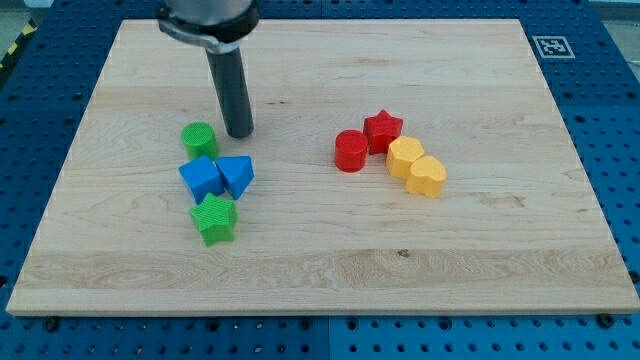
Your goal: Point at the green circle
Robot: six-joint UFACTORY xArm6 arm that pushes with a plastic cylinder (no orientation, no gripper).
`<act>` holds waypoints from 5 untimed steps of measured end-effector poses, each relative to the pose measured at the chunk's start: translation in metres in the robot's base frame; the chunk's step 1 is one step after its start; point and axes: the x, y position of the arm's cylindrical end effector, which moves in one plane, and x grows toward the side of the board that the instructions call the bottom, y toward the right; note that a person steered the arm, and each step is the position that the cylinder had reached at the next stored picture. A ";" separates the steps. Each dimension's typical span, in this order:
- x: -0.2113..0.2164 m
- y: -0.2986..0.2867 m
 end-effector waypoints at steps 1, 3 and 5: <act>-0.001 -0.065; -0.013 -0.069; -0.008 -0.041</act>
